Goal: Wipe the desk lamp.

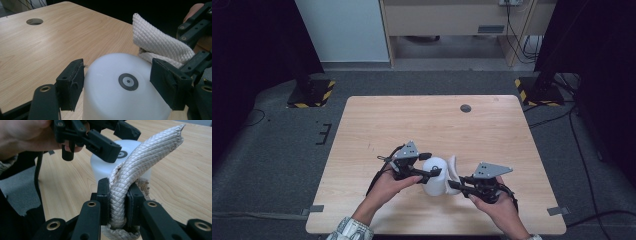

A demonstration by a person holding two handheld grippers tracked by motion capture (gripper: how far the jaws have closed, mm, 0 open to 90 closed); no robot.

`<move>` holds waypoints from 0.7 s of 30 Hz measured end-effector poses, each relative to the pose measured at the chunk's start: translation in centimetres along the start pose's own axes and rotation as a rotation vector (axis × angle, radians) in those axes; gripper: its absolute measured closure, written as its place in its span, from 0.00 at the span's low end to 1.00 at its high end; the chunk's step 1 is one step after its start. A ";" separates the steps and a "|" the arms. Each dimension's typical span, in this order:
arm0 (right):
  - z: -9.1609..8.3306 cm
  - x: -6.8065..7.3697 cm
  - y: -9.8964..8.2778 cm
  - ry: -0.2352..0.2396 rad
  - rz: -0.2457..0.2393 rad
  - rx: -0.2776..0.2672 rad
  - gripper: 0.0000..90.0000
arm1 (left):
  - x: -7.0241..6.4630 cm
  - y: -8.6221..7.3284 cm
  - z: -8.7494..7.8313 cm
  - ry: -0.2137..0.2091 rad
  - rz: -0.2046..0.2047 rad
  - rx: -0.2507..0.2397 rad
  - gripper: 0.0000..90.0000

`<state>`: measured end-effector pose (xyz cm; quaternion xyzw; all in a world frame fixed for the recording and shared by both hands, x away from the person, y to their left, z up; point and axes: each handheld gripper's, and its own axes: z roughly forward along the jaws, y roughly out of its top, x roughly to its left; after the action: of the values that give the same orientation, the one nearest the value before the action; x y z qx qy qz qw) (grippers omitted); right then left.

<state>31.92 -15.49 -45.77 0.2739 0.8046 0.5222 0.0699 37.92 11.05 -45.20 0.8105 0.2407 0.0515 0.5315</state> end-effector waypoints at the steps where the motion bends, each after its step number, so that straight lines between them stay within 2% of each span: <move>1: 0.2 0.0 -0.1 -0.002 -0.003 0.009 0.85 | 0.0 0.0 0.0 0.000 -0.001 -0.001 0.30; 6: 0.8 -0.3 -0.7 -0.007 0.008 0.044 0.85 | 0.1 0.0 0.1 -0.004 -0.005 -0.003 0.30; 15: 3.0 -1.1 -2.6 -0.047 0.029 0.172 0.85 | 0.1 -0.1 0.1 0.003 -0.011 -0.005 0.30; 19: 3.1 -1.0 -2.6 -0.055 0.026 0.178 0.85 | 0.1 -0.1 0.1 0.002 -0.017 -0.007 0.30; 21: 2.8 -0.7 -2.3 -0.049 0.017 0.156 0.85 | 0.1 -0.1 0.1 0.002 -0.019 -0.008 0.30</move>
<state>32.75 -14.36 -49.16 0.2982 0.8384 0.4517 0.0638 38.00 11.05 -45.35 0.8060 0.2487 0.0480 0.5350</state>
